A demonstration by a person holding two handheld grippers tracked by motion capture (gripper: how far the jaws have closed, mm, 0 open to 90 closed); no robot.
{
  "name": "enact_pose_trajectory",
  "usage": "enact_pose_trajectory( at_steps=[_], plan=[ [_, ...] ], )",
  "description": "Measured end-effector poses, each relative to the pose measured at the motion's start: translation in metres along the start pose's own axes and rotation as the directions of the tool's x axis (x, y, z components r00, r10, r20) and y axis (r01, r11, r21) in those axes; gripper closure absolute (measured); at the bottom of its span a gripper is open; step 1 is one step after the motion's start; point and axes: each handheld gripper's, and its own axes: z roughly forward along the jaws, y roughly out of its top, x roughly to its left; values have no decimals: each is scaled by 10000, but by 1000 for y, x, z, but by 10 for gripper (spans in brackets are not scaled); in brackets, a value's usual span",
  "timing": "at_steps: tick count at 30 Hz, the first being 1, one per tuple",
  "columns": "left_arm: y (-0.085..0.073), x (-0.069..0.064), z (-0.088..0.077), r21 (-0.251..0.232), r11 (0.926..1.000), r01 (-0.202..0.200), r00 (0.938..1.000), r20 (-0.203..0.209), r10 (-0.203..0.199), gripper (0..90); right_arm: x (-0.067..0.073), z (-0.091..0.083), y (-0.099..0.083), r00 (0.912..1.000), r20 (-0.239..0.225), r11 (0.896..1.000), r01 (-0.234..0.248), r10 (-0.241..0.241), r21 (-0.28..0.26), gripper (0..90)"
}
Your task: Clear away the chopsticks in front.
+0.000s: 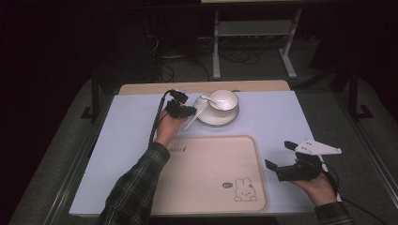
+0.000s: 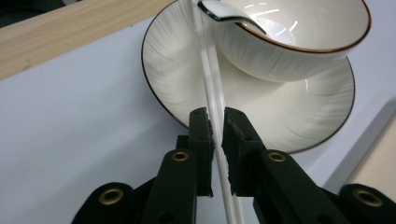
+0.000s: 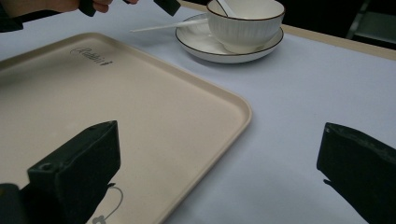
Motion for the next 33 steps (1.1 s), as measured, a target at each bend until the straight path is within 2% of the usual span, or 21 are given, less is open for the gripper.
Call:
enact_pose_trajectory(
  at_steps=[7,12,18,27,33],
  plan=[
    [-8,2,4,88,9995,302,9991,301,-304,825,0,0,0,10000,35,10000,7,-7,42,0],
    [-9,1,7,232,9994,255,9990,370,-263,825,-1,0,-1,10000,44,10000,-16,16,55,0],
    [-13,0,12,508,9986,147,9996,235,-159,824,-1,0,-1,10000,61,10000,-28,28,42,0],
    [-17,1,12,567,9981,245,9994,210,-257,824,0,0,-1,10000,46,10000,4,-4,70,0],
    [-17,3,11,585,9974,420,9989,-233,-407,855,0,0,-1,10000,52,10000,-15,15,55,0]
  ],
)
